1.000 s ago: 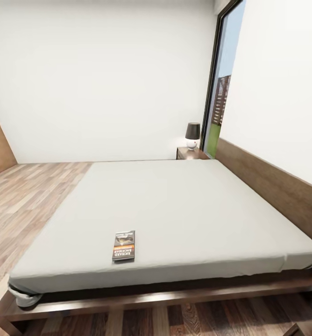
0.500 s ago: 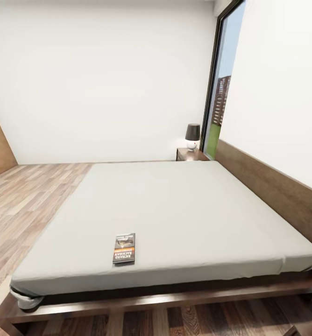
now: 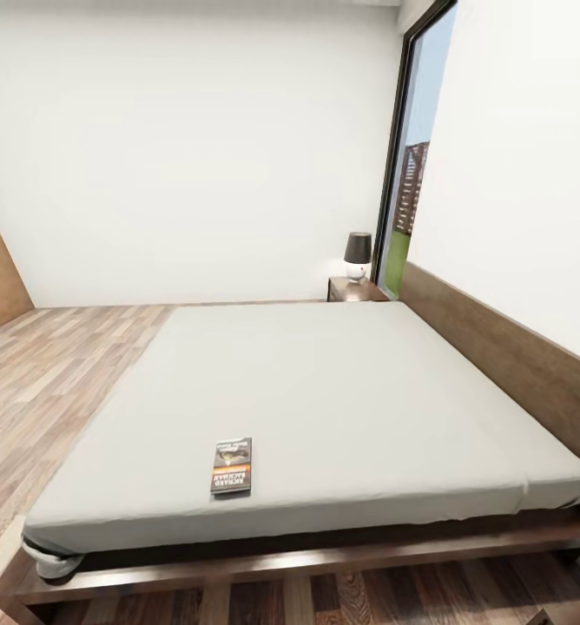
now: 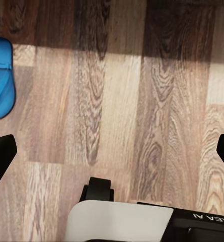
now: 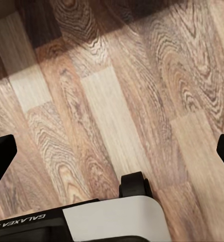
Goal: In the bedroom, move the book from the bed onto either nightstand, and place the two sandals side by side next to the bed.
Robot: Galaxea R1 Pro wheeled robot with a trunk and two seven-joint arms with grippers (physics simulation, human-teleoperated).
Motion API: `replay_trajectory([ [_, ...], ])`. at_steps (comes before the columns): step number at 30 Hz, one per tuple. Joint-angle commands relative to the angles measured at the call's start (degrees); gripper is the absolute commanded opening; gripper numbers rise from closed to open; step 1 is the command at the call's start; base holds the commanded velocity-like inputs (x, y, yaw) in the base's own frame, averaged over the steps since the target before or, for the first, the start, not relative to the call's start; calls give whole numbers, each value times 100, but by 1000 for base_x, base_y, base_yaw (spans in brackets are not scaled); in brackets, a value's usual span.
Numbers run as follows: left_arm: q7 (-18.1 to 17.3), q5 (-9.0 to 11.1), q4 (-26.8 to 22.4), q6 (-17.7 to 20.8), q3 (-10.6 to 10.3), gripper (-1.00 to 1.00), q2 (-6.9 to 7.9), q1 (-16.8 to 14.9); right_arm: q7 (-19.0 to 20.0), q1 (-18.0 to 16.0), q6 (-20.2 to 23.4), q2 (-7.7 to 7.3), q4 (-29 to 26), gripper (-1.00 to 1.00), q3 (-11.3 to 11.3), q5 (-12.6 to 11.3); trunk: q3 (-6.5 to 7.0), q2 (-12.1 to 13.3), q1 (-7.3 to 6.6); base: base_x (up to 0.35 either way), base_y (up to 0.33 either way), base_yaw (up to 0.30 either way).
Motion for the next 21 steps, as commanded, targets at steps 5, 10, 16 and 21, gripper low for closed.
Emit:
replay_trajectory([
  [5, 6, -60, 8, -21, 48, 100, 1, -5, 31, -4, -10, -1, 6, 100, -44, -17, 85, 199, -111, 0, 0, 0],
  [10, 6, -60, 8, -23, 48, 100, 1, -5, 31, -4, -10, -1, 1, 100, -48, -19, 174, 399, -221, 0, 0, 0],
  [16, 6, -60, 8, -22, 48, 100, 1, -5, 31, -4, -10, -1, -2, 100, -53, -25, 282, 640, -352, 0, 0, 1],
  [21, 6, -60, 8, -22, 48, 100, 1, -5, 31, -4, -10, -1, -2, 100, -53, -26, 372, 841, -462, 0, 0, 133],
])
